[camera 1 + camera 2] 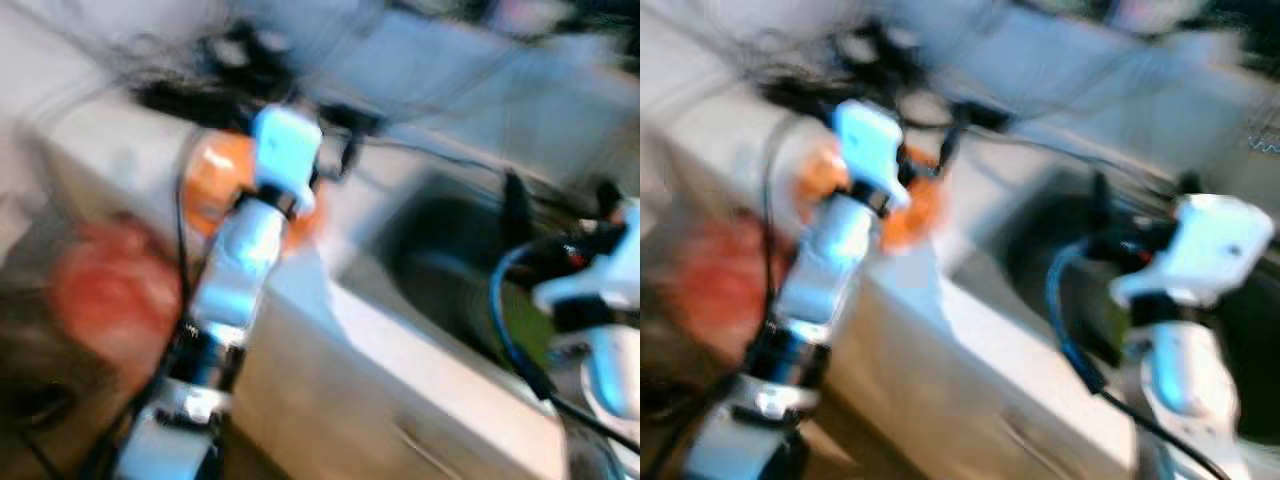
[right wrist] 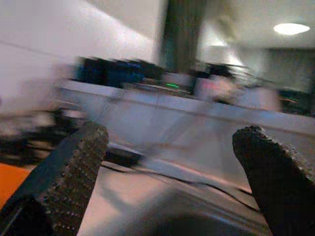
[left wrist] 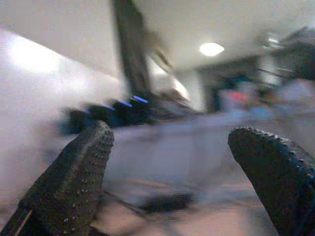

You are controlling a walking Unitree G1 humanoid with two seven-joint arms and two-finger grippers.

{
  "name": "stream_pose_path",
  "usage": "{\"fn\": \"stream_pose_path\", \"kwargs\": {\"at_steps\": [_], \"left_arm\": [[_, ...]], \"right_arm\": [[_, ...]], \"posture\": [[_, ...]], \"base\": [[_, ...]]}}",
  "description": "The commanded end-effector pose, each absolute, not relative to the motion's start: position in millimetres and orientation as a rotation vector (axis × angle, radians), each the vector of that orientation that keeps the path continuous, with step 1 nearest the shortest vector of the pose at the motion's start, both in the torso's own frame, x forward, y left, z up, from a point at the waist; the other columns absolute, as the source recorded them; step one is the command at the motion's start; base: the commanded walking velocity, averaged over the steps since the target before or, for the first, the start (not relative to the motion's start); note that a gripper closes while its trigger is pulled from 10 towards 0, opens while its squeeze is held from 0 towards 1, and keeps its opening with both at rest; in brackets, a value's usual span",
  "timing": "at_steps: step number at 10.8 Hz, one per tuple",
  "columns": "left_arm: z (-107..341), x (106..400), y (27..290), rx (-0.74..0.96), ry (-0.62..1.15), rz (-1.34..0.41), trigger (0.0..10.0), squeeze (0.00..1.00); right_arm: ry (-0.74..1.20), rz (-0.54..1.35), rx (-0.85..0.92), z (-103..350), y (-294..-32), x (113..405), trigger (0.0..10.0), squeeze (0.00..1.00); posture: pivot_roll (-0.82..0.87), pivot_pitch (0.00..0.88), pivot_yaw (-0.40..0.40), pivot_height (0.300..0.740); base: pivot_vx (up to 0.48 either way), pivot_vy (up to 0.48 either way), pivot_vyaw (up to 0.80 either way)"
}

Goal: Kitchen organization

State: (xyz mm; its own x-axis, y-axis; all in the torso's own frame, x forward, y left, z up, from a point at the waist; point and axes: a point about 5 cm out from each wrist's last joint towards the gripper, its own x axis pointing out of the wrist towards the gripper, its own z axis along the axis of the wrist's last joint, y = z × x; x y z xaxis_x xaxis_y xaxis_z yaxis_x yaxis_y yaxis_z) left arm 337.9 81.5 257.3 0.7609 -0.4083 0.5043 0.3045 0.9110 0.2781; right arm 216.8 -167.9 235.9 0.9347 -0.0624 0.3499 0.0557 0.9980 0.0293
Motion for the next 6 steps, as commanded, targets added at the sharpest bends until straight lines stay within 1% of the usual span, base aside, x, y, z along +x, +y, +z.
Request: {"fn": "stream_pose_path", "kwargs": {"at_steps": [1, 6], "left_arm": [[249.0, 338.8, 87.2, 0.165, -0.557, -0.378, 10.0, 0.0], [245.7, 337.0, 84.8, 0.159, -0.542, -0.4, 10.0, 0.0]], "right_arm": [[-0.354, -0.068, 0.01, 235.1, -169.8, 215.2, 10.0, 0.0], [-0.351, -0.072, 0.014, 234.3, -169.5, 216.5, 10.0, 0.0]], "posture": [[0.18, 0.0, -0.148, 0.74], [0.18, 0.0, -0.149, 0.74]], "base": [[0.0, 0.0, 0.0], [0.0, 0.0, 0.0]]}}
